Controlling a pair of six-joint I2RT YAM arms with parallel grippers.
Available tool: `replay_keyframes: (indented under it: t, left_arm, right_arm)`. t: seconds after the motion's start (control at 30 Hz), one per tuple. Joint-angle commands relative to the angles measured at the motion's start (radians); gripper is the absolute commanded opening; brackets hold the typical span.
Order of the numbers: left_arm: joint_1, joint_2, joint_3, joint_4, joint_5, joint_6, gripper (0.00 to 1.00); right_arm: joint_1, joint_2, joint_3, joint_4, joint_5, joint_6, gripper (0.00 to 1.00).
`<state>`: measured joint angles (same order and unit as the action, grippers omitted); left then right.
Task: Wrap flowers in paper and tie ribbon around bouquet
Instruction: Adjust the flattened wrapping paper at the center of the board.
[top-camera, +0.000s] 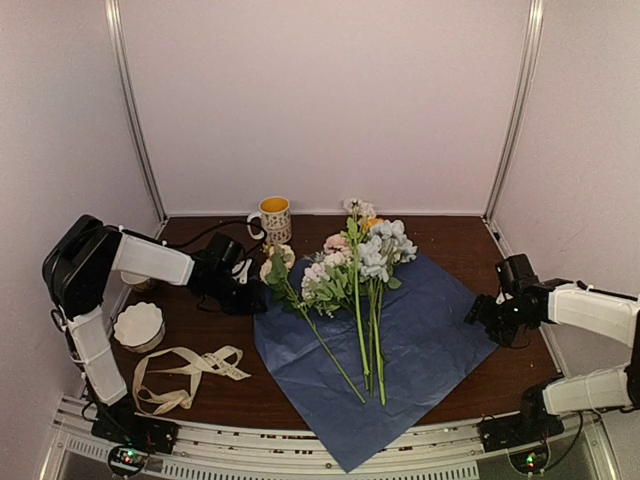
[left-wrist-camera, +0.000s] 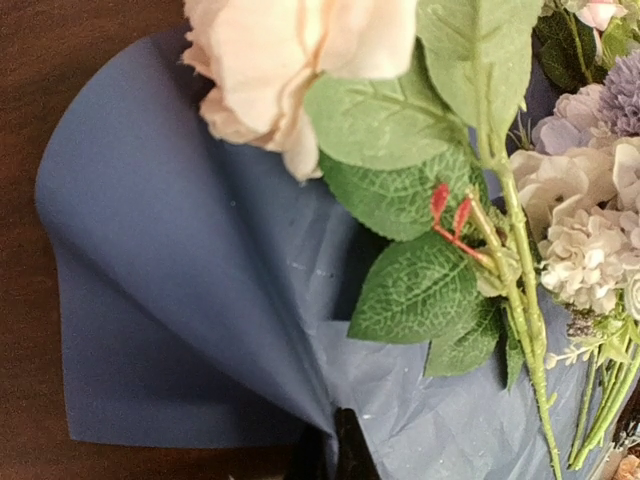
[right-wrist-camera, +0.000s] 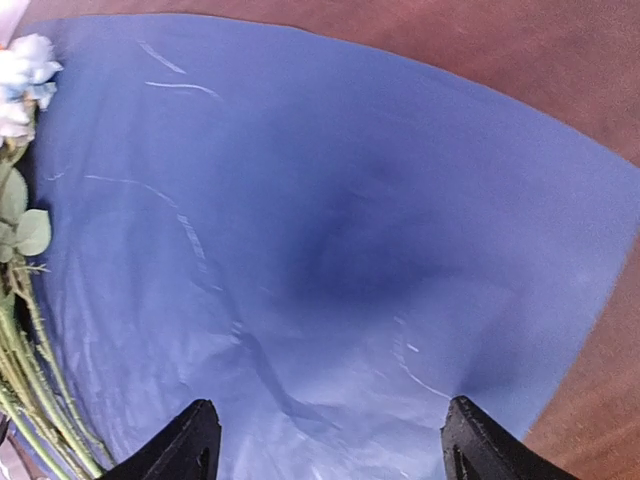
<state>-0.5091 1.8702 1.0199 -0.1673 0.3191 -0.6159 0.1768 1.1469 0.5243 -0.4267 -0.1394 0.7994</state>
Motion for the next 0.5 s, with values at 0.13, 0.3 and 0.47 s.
replay_keyframes:
  t: [0.13,0.3,0.47]
  left_arm:
    - [-0.032,-0.109,-0.145,0.133,-0.009,-0.090,0.00]
    - [-0.045,-0.124,-0.159,0.141,-0.021,-0.095,0.00]
    - [-0.051,-0.127,-0.159,0.128,-0.028,-0.089,0.00]
  right_arm:
    - [-0.007,-0.027,0.126,-0.433,0.100,0.037,0.78]
    - [-0.007,-0.140,-0.019,-0.383,-0.024,0.175,0.79]
    - [-0.006,-0.138,-0.217,-0.083,-0.313,0.261,0.75]
